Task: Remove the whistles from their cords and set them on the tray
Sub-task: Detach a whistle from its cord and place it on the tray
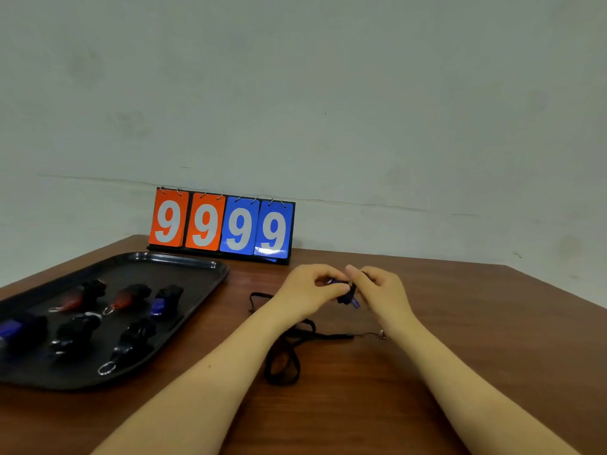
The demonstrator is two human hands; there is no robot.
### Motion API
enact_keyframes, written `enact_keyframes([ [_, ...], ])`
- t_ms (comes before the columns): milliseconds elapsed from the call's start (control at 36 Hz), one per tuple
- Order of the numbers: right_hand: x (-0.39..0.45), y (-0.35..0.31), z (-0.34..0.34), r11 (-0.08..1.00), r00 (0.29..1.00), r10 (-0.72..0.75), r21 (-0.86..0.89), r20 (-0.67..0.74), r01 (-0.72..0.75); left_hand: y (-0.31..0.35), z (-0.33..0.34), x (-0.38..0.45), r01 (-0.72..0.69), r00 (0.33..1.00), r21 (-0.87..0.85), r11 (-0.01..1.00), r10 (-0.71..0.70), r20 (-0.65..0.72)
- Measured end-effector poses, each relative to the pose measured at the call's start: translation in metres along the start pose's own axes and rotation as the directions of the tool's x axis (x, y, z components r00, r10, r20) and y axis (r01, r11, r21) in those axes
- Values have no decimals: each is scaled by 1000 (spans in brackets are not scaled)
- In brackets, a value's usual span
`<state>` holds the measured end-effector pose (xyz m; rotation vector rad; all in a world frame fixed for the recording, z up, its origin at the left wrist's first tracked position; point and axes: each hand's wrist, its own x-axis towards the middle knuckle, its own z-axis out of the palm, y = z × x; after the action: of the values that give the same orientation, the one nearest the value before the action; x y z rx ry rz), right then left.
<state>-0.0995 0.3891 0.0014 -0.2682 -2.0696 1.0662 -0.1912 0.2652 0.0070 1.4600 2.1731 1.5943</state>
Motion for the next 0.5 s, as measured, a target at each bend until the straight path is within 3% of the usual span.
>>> enact_keyframes([
  [139, -1, -7, -3, 955, 981, 160, 236, 107, -181, 3, 0, -6, 93, 995, -336, 937, -72, 73],
  [222, -2, -11, -3, 917, 969, 195, 322, 150, -234, 7, 2, -9, 151, 988, -562, 813, -109, 108],
  [361, -2, -12, 4, 867, 945, 263, 382, 196, -321, 13, 5, -10, 182, 982, -788, 587, -147, 117],
  [417, -2, -12, 7, 885, 950, 259, 351, 177, -306, 15, 6, -10, 185, 976, -855, 484, -192, 102],
  [500, -1, -5, 9, 981, 982, 156, 101, 105, -166, 15, 6, -9, 189, 953, -921, 340, -288, 89],
])
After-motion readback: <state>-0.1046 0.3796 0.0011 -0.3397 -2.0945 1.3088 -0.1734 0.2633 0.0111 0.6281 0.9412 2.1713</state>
